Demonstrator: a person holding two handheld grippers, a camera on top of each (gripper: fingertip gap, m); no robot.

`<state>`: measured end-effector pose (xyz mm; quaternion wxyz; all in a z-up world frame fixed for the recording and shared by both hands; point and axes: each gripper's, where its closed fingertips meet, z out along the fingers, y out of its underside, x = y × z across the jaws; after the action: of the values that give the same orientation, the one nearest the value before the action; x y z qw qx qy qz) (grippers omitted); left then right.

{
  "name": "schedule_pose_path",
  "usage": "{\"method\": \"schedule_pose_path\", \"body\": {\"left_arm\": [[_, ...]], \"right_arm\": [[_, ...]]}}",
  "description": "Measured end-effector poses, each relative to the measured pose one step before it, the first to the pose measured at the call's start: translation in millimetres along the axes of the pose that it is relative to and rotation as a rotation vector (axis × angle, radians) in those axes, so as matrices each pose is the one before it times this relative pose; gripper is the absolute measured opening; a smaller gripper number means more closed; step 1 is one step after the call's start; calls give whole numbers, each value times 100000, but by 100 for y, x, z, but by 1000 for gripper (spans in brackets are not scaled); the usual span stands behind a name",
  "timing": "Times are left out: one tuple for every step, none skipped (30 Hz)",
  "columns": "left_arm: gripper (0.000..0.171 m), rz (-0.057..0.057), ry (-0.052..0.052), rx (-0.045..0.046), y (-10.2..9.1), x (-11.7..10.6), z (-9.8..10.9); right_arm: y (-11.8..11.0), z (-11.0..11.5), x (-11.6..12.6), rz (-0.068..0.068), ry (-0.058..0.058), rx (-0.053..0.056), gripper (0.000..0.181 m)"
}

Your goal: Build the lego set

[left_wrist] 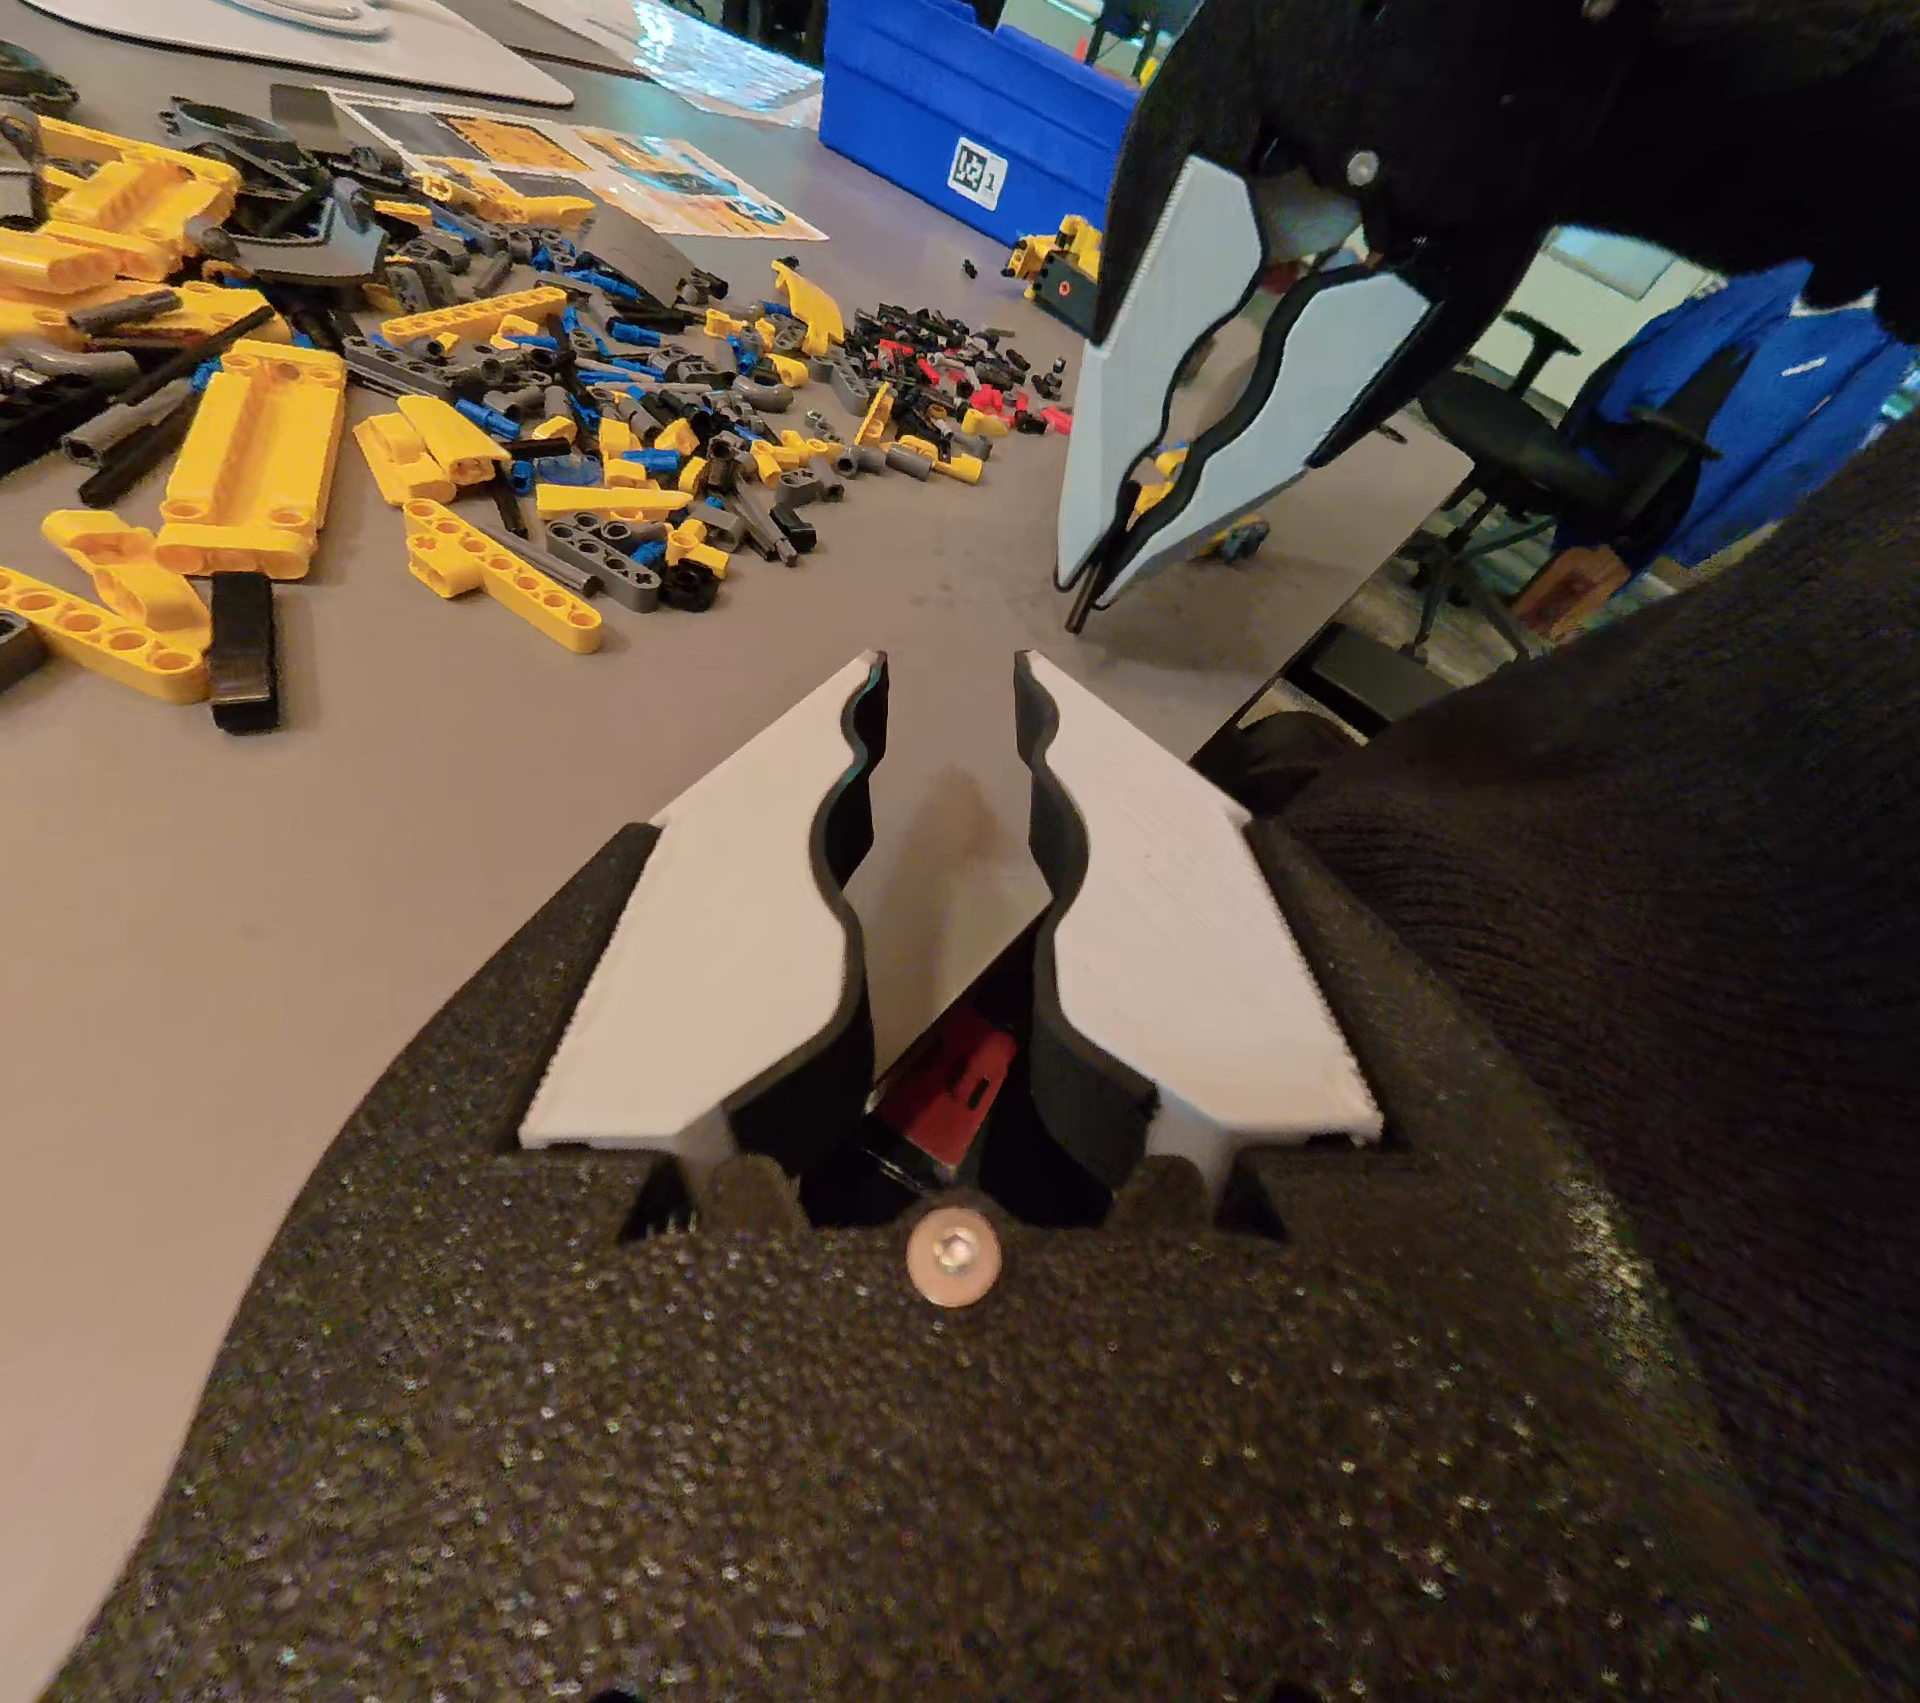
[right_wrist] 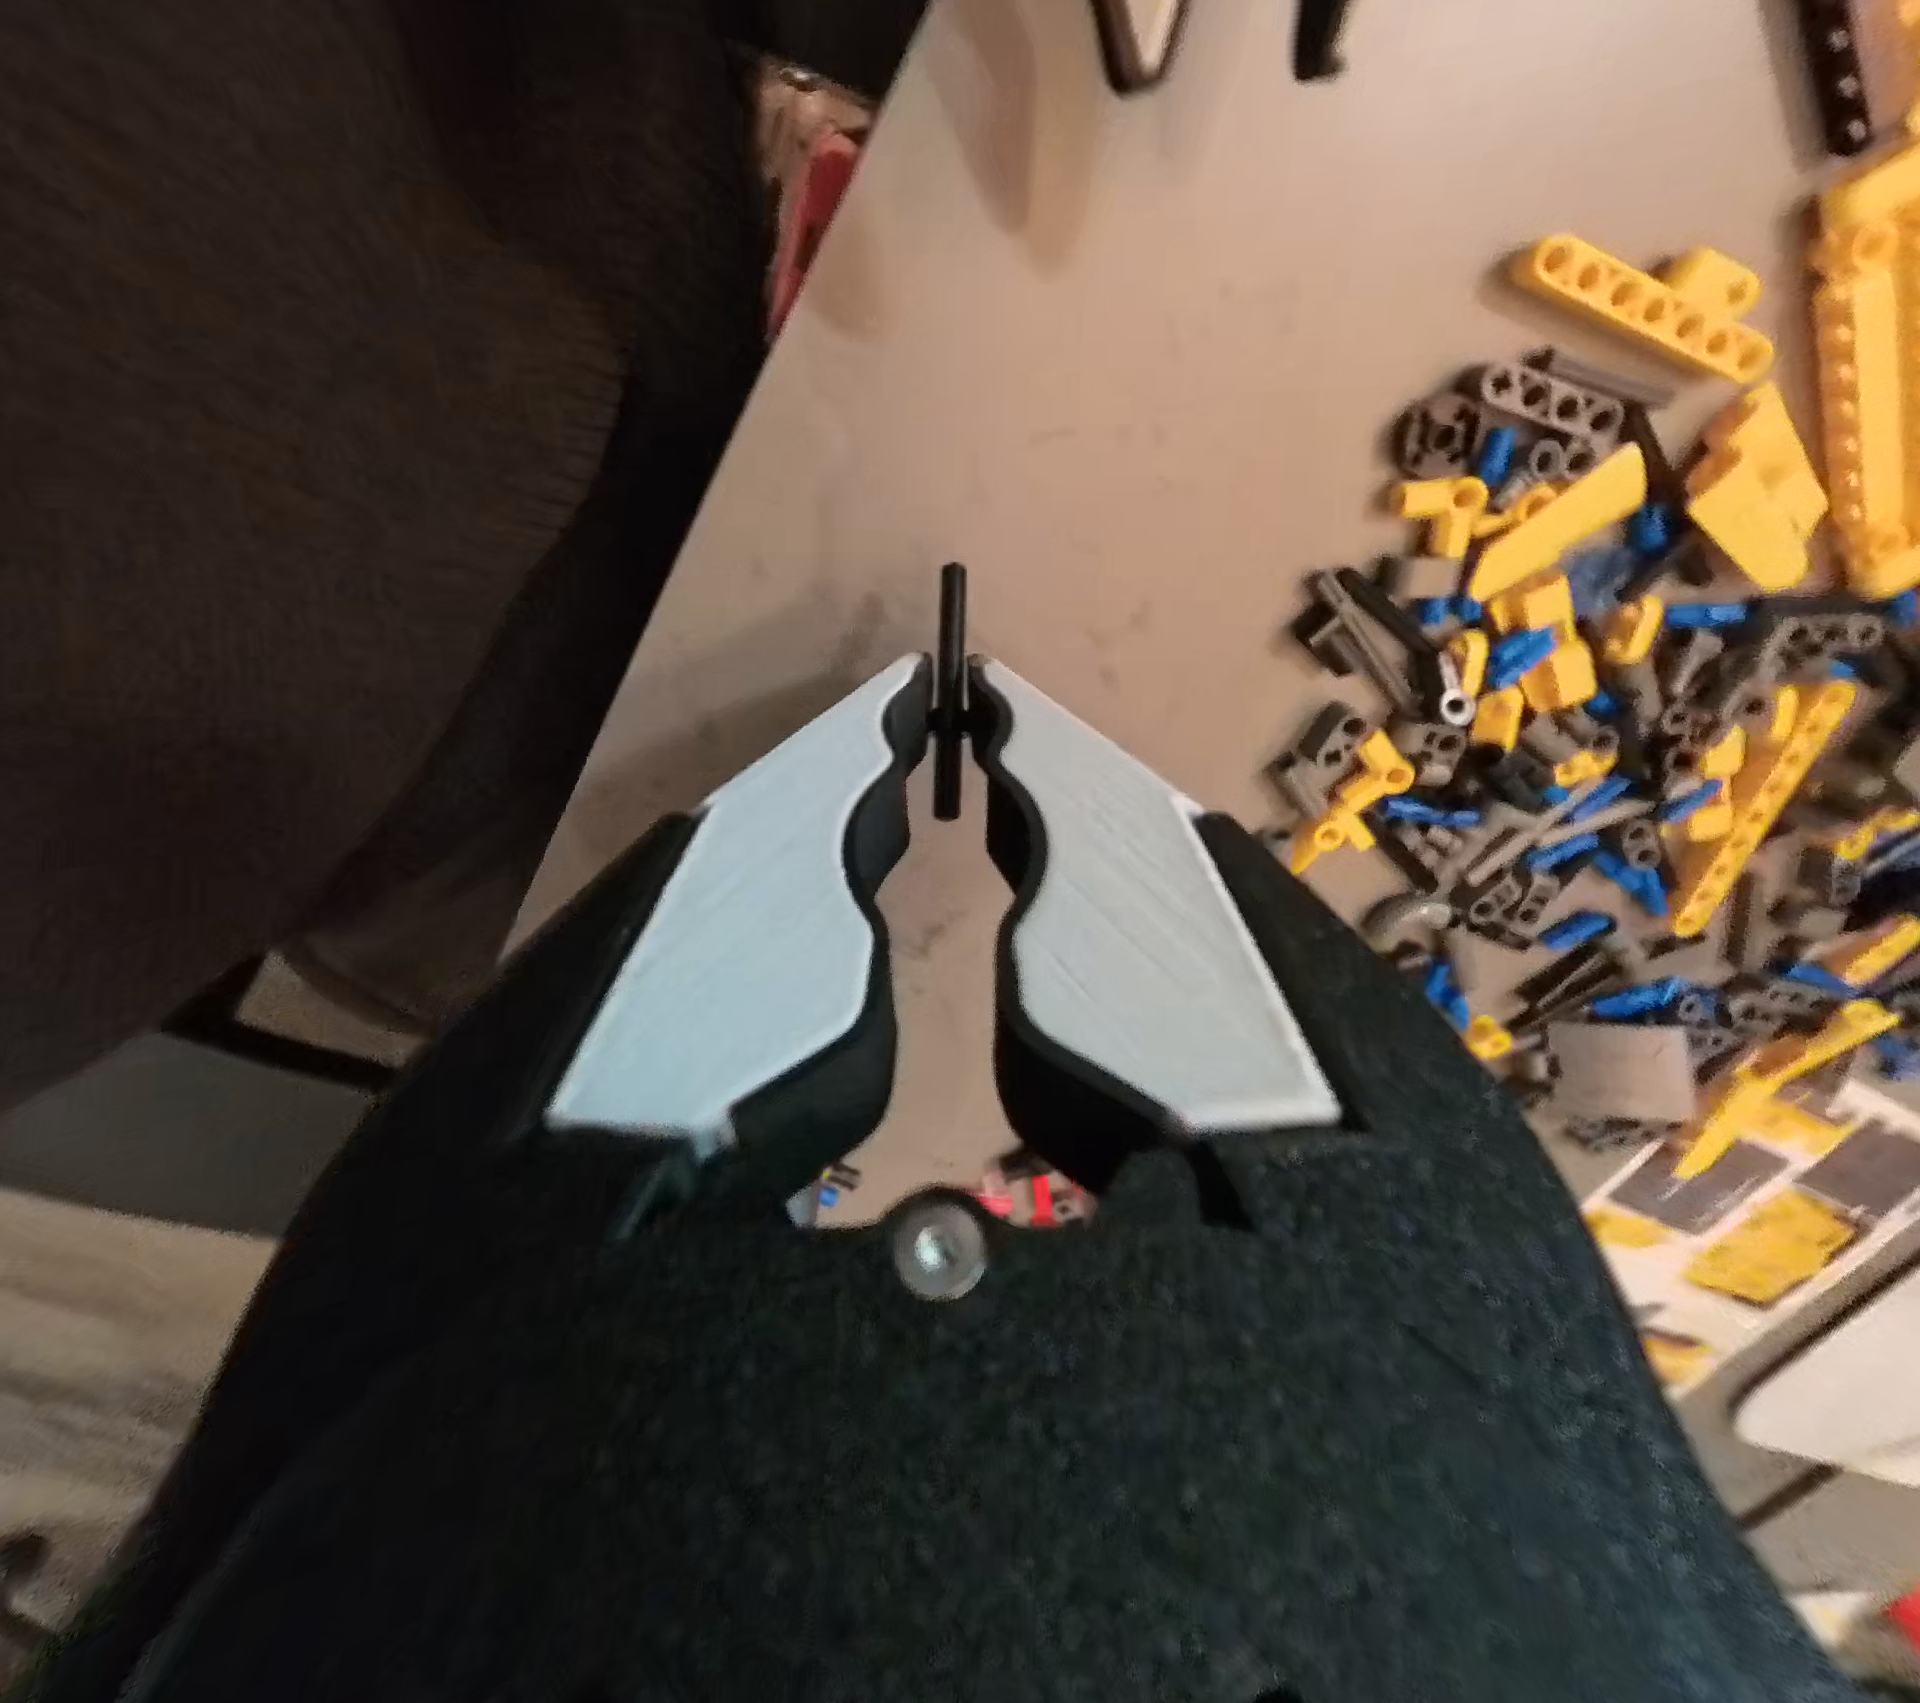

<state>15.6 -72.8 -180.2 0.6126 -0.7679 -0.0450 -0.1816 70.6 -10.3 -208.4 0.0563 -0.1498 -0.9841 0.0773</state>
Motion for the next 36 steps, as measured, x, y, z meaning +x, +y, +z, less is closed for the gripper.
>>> {"method": "schedule_pose_path", "body": {"left_arm": [[24, -115, -57, 680, -97, 10, -35], [24, 176, -204, 541, -83, 5, -9], [24, 453, -490, 448, -67, -6, 3], [24, 637, -637, 454, -53, -17, 21], [24, 651, -650, 483, -29, -21, 39], [24, 647, -519, 595, -27, -9, 49], [24, 611, -372, 741, 7, -20, 45], [24, 348, -307, 716, 75, -45, 59], [24, -75, -160, 638, 127, -36, 44], [24, -473, 302, 1111, 50, 27, 18], [23, -987, 873, 1964, -129, 157, -89], [23, -1246, 721, 1423, -50, 150, -118], [23, -964, 974, 1677, -53, 245, -188], [23, -790, 647, 1749, -29, 283, -237], [23, -724, -72, 1482, 28, 244, -255], [23, -534, -250, 1035, 106, 288, -253], [23, -495, -142, 288, 235, 349, -227], [23, -484, -86, -360, 366, 409, -181], [23, -367, 66, -690, 429, 492, -150], [23, -263, 103, -989, 474, 553, -108], [23, 611, -94, -892, 415, 539, -61], [23, 710, -491, -1631, 468, 483, -46], [23, 1264, -367, -1258, 356, 510, -50], [23, 1742, -670, -566, 231, 456, -62], [23, 1549, -602, -394, 125, 405, -35], [23, 1210, 150, -159, 3, 428, 3], [24, 872, 601, -53, -26, 403, 55], [23, 664, 686, -163, 3, 330, 99], [23, 517, 649, -359, 64, 262, 132], [23, 123, 608, -716, 165, 202, 175], [23, -161, 815, -798, 218, 224, 183], [23, -253, 843, -924, 269, 244, 174], [23, -98, 726, -1212, 314, 248, 184], [23, 96, 693, -1769, 408, 250, 207], [23, -16, 787, -2754, 546, 255, 263], [23, -577, 1298, -4058, 728, 292, 369]], "right_arm": [[231, 33, 162, 4328, 1366, 1286, 6], [206, 70, 54, 5342, 316, 1498, 7], [139, 92, 16, 6275, -424, 2059, 7], [72, 91, -29, 6189, -964, 2513, 7], [-27, 22, 87, 4933, 102, 3373, 7], [-25, -43, 272, 3915, 1609, 3486, 7], [86, -54, 233, 3327, 1363, 2560, 7], [182, -74, 213, 2968, 1268, 1690, 7], [282, -58, 260, 2694, 1845, 999, 7], [381, -28, 267, 2380, 2069, 249, 7], [444, 24, 262, 2240, 2216, -303, 7], [474, 64, 204, 2320, 2010, -504, 7], [489, 78, -15, 2166, 724, -501, 9], [408, 40, -117, 2046, 232, 70, 13], [252, -36, -121, 2309, 462, 1188, 18], [141, -122, -225, 2471, -203, 1863, 27], [98, -236, -323, 2539, -488, 1950, 36], [57, -352, -326, 2274, 263, 2070, 42], [-14, -493, -399, 1460, 1132, 2331, 45], [-106, -638, -618, 426, 1915, 2403, 45], [-257, -746, -1016, -1001, 1857, 2878, 45], [-391, -776, -1415, -1890, 1403, 3494, 45], [-358, -659, -1738, -2003, 786, 3625, 45], [-202, -410, -2021, -1776, -355, 3300, 45], [102, -47, -2244, -992, -1797, 2652, 44], [493, 364, -2174, 795, -2257, 1700, 43], [910, 772, -1833, 2867, -2054, 561, 43], [1286, 1037, -1378, 4261, -2143, -541, 44], [1412, 1107, -806, 5174, -1877, -776, 44], [1209, 1006, -319, 6033, -1765, 290, 44], [785, 754, -193, 6218, -3059, 2576, 44], [361, 445, -318, 5916, -4893, 4507, 44], [227, 181, -337, 5625, -5315, 3813, 44], [236, 68, -424, 4497, -5077, 1972, 44], [290, 74, -422, 2491, -3596, 464, 44], [453, 172, -235, 860, -1054, -1228, 44]]}}
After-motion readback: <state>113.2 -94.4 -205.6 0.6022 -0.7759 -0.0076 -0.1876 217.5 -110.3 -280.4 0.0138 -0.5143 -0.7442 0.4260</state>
